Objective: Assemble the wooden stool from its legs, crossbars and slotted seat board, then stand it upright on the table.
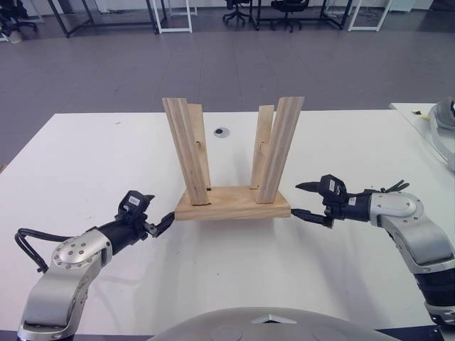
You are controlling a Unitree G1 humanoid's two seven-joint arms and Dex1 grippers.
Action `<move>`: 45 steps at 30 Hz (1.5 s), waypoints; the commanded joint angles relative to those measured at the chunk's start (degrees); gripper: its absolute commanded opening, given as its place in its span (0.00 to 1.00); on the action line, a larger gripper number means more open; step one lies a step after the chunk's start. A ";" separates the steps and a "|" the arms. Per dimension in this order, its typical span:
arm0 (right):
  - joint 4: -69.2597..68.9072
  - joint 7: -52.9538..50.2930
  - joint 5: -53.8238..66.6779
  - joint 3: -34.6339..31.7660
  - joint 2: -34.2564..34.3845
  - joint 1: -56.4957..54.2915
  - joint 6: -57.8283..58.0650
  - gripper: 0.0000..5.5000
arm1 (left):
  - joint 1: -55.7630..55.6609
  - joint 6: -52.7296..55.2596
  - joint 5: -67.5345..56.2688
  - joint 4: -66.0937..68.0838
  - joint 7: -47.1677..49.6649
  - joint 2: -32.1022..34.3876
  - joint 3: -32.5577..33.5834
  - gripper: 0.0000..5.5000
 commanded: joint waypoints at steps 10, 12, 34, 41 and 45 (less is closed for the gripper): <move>-6.72 2.06 10.11 -3.89 0.34 -3.34 4.19 0.68 | -2.09 2.00 -7.90 -7.53 -4.19 2.49 0.22 0.74; -6.07 1.87 9.69 -3.66 0.58 -3.60 4.01 0.68 | -2.68 1.90 -8.32 -7.09 -4.14 2.75 0.47 0.74; 9.26 6.15 2.41 4.05 0.80 -7.61 -5.59 0.68 | -6.28 -11.43 -2.51 9.95 -13.25 8.19 -2.92 0.74; 13.95 6.20 -1.09 7.80 3.38 -10.29 -8.56 0.42 | -13.70 -13.97 -3.52 15.66 -15.32 5.18 -8.41 0.51; 14.34 6.82 -1.25 8.09 3.62 -11.25 -9.73 0.30 | -14.49 -14.23 -4.51 15.47 -16.89 5.46 -8.62 0.40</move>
